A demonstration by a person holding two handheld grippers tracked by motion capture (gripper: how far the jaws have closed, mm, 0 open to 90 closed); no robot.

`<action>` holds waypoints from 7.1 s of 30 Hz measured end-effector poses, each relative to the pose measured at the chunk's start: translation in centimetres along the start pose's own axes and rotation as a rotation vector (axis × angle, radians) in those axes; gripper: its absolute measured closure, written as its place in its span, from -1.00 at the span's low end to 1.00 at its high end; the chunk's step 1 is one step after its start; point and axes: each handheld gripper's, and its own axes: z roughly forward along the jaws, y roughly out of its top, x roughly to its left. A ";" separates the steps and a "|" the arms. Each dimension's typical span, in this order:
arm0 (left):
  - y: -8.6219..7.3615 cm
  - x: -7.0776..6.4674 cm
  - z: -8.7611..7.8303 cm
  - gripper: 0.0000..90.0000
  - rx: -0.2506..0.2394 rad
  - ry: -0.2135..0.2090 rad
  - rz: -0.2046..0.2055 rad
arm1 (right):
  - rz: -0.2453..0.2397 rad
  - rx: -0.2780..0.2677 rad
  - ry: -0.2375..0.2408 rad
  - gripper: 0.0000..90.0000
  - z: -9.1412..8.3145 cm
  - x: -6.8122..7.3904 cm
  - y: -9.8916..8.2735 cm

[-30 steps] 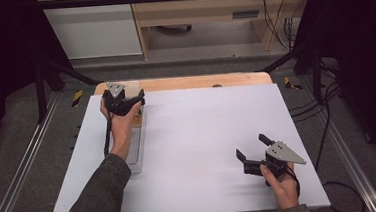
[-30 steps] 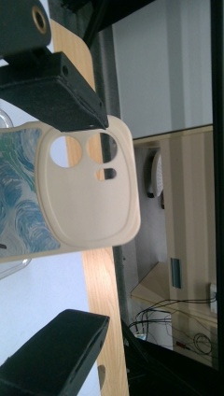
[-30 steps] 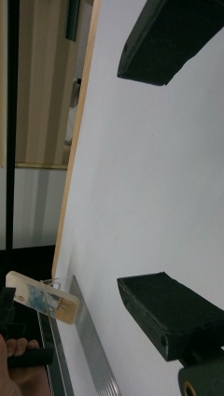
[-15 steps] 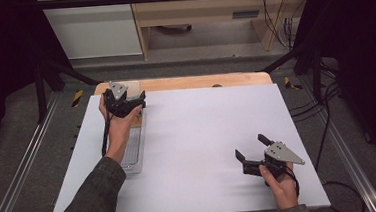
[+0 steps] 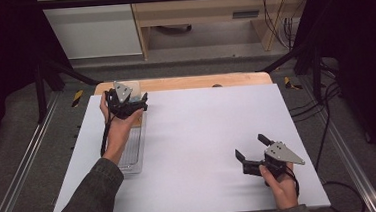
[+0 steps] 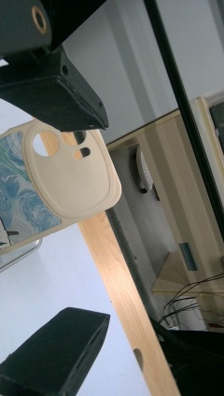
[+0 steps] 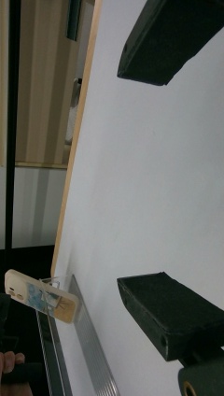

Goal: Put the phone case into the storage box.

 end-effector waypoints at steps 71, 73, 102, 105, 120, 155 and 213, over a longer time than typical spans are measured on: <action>-0.7 0.4 -5.4 -0.89 -0.021 0.072 0.228 | -0.028 -0.009 0.002 -0.94 0.0 0.7 0.3; -0.7 0.3 -5.5 -0.89 -0.024 0.067 0.228 | -0.029 -0.009 0.003 -0.94 0.0 0.8 0.3; 0.3 -1.7 -7.7 -0.89 -0.069 0.000 0.325 | -0.035 -0.011 0.012 -0.94 0.0 1.1 0.3; 0.5 -1.9 -7.9 -0.89 -0.075 -0.002 0.337 | -0.035 -0.014 0.014 -0.94 0.0 1.2 0.3; 0.6 -1.9 -10.0 -0.88 -0.093 -0.003 0.364 | -0.037 -0.019 0.013 -0.94 -0.1 1.3 0.4; 0.0 -2.6 -14.3 -0.93 -0.145 -0.026 0.396 | -0.059 -0.008 0.014 -0.94 -0.1 1.5 0.4; -4.9 1.2 -20.6 -0.95 -0.274 -0.232 -0.198 | -0.060 -0.010 0.008 -0.94 -0.3 1.4 0.5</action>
